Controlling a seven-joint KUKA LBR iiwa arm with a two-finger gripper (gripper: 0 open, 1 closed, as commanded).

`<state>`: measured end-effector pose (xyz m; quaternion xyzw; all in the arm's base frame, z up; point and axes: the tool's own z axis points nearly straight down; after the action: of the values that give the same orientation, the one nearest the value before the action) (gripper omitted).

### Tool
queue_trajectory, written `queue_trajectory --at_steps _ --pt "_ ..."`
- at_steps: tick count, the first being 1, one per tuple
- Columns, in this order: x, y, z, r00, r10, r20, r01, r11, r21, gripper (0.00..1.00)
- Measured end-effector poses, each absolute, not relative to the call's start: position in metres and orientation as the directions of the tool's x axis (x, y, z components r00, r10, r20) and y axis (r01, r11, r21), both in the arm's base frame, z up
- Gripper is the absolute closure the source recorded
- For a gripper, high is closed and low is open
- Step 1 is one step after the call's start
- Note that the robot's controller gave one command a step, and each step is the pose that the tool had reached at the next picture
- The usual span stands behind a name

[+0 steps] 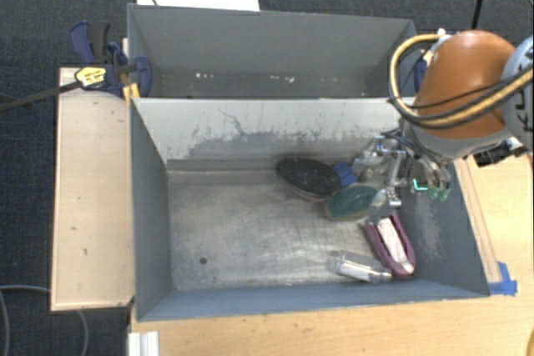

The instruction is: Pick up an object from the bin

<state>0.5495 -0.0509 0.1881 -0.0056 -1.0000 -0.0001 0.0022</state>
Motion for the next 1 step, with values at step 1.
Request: queue_trajectory --at_steps 1 --pt "0.5757 -0.0567 0.1050 -0.970 0.243 -0.006 0.243 0.970 0.002 0.00"
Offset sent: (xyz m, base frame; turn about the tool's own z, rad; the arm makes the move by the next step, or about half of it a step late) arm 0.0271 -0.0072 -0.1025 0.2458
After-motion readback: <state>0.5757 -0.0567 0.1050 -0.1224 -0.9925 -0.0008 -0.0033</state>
